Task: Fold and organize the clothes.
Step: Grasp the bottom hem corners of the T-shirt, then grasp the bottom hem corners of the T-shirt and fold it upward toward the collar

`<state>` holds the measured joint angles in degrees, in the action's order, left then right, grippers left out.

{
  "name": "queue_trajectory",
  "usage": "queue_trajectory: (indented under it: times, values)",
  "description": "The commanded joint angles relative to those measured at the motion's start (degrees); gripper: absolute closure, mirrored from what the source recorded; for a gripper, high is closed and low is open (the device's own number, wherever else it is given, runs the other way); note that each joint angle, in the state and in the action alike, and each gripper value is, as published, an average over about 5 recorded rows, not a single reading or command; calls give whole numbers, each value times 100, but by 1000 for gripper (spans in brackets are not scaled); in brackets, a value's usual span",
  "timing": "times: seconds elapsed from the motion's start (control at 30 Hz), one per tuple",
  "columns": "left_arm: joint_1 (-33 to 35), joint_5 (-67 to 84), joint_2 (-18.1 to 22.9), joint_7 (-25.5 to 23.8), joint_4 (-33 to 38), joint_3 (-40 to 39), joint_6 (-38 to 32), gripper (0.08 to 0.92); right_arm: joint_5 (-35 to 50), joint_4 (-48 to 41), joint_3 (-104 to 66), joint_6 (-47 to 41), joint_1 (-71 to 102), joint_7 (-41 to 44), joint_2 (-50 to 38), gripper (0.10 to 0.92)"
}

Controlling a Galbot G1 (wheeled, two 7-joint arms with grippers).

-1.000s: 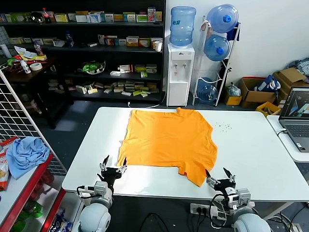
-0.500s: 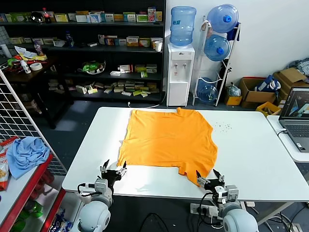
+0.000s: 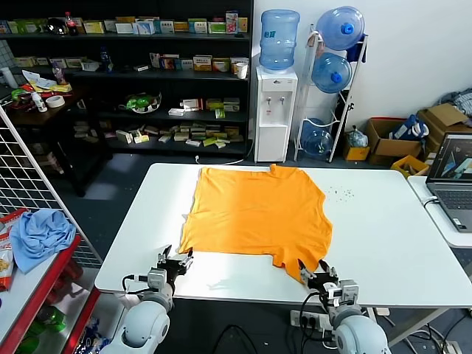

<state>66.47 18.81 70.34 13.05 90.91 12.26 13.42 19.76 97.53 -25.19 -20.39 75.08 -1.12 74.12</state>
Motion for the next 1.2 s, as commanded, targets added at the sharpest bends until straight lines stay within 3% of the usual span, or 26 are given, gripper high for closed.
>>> queue_trajectory:
  times: [0.03,0.37,0.6,1.2]
  values:
    - [-79,4,8,-50,-186,-29,-38,449,22,-29,25,-46,-29,-22,7,571]
    - [95,-30,-42,-42,40,7,-97,735,-63,378,77,-297,210,-255,-24,859]
    - [417,-16,-232,100,582,31,-124,902,-299,1103,107,-415,695,-340,-279,902]
    - [1928,-511,-576,410,1986,-8,-255,907,-275,2650,-705,-363,2755,-472,-1279,902]
